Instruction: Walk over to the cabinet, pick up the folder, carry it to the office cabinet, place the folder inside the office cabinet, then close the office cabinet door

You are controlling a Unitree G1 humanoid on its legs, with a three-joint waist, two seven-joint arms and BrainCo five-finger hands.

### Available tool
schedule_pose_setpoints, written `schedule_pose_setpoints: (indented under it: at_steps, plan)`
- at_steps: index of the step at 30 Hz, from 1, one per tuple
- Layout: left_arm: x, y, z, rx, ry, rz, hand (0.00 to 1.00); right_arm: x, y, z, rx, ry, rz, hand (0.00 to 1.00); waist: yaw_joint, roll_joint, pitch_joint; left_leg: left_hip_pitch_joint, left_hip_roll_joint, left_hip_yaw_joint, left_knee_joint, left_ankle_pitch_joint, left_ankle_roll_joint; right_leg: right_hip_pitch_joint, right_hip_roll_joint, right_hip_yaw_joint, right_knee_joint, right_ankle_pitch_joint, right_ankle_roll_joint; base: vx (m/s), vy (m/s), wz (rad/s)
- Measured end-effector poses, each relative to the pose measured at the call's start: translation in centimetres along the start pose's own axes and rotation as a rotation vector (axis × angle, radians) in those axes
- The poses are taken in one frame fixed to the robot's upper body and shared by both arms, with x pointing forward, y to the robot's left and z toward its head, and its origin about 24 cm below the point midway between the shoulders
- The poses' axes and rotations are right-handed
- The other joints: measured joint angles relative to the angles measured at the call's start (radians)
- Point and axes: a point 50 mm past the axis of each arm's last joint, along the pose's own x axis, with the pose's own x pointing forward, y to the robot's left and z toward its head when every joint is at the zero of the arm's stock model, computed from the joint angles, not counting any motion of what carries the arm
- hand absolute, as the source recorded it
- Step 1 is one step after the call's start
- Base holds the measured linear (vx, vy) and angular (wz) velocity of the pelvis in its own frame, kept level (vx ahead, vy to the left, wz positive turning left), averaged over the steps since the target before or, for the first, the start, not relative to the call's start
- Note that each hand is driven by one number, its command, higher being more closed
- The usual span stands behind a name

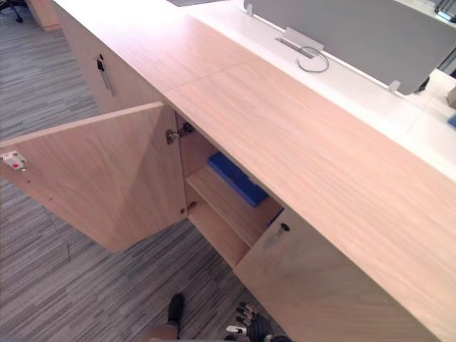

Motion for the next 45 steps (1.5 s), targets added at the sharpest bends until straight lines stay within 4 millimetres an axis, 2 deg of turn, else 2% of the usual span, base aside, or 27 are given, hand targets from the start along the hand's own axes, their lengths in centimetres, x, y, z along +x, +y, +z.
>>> schedule_pose_setpoints:
  at_steps: [7,16,18,21,24,30,34,36,38,42,44,45]
  plan:
    - [0.6,-2.3,-0.8,0.066,0.095,-0.103,0.00,0.2,-0.1,0.3,-0.002,0.000,0.008,0.00,-0.022,-0.001,-0.001,0.008,-0.001,0.027,0.000,0.001,-0.003,-0.006,-0.006,0.025,0.002,0.000,0.000,0.00,0.013,-0.10]
    - [1.0,-4.2,0.2,0.065,0.094,-0.158,0.00,0.5,-0.3,0.2,-0.005,0.022,0.002,0.00,-0.024,0.002,-0.005,0.029,-0.003,0.041,0.000,0.007,-0.015,-0.004,-0.012,0.043,0.025,0.000,0.000,0.01,0.004,-0.04]
    - [1.0,-5.0,0.1,0.108,0.095,-0.188,0.00,0.6,-0.3,0.0,-0.021,0.037,0.001,0.00,-0.023,0.005,-0.010,0.030,-0.004,0.031,0.000,0.009,-0.015,-0.003,-0.012,0.042,0.032,0.000,0.000,-0.02,0.002,0.14]
    - [0.8,-6.7,-0.2,0.071,0.090,-0.233,0.00,0.6,-0.4,-0.1,-0.035,0.047,-0.002,0.00,-0.021,0.010,-0.015,0.021,-0.008,0.018,0.000,0.008,-0.017,-0.003,-0.015,0.034,0.033,0.000,0.000,-0.05,0.013,0.17]
    - [0.5,-8.6,-1.2,0.008,0.106,-0.267,0.00,0.8,-0.5,0.0,-0.037,0.057,-0.004,0.00,-0.022,0.010,-0.015,0.017,-0.011,0.015,0.000,0.004,-0.009,0.001,-0.018,0.019,0.034,0.001,0.001,-0.08,0.018,0.19]
    - [-0.8,-12.0,-3.1,0.041,0.106,-0.356,0.00,1.2,-0.7,0.5,-0.050,0.061,-0.005,0.00,-0.019,0.014,-0.017,0.002,-0.017,0.012,0.000,0.004,-0.009,-0.002,-0.022,0.014,0.020,0.001,0.005,-0.11,0.028,0.19]
    - [-3.5,-14.6,-4.7,0.087,0.050,-0.493,0.00,1.1,-1.2,0.5,-0.055,0.071,-0.019,0.00,-0.007,0.034,-0.023,-0.018,-0.026,0.005,0.000,0.006,-0.009,-0.005,-0.034,-0.026,0.020,-0.011,0.017,-0.09,0.040,0.34]
    - [-6.1,-16.4,-6.7,0.093,0.052,-0.597,0.00,1.0,-1.4,0.4,-0.060,0.076,-0.024,0.00,0.011,0.051,-0.032,-0.021,-0.037,0.004,0.000,0.008,-0.005,-0.004,-0.045,-0.031,0.020,-0.014,0.023,-0.04,0.068,0.13]
    - [-7.9,-17.2,-8.1,0.068,0.074,-0.651,0.00,1.0,-1.5,0.5,-0.064,0.074,-0.024,0.00,0.018,0.057,-0.037,-0.022,-0.043,0.004,0.000,0.010,-0.002,-0.004,-0.050,-0.031,0.020,-0.014,0.024,-0.03,0.052,0.04]
    - [-14.0,-20.7,-9.9,-0.002,0.077,-0.883,0.00,1.4,-1.2,0.5,-0.092,0.101,-0.015,0.00,0.030,0.064,-0.043,-0.031,-0.051,0.004,0.000,0.029,0.009,-0.004,-0.054,-0.032,0.011,-0.012,0.029,-0.02,0.030,0.05]
    - [-17.3,-21.6,-10.4,-0.003,0.068,-1.012,0.00,1.6,-1.1,0.5,-0.107,0.113,-0.011,0.00,0.034,0.068,-0.044,-0.035,-0.053,0.005,0.000,0.034,0.011,-0.002,-0.053,-0.032,0.003,-0.011,0.029,-0.02,0.020,0.05]
    - [-18.1,-22.1,-10.5,-0.005,0.068,-1.050,0.00,1.6,-1.1,0.5,-0.108,0.114,-0.011,0.00,0.035,0.070,-0.045,-0.036,-0.053,0.005,0.000,0.036,0.012,-0.002,-0.053,-0.032,0.003,-0.011,0.029,-0.02,0.008,0.06]
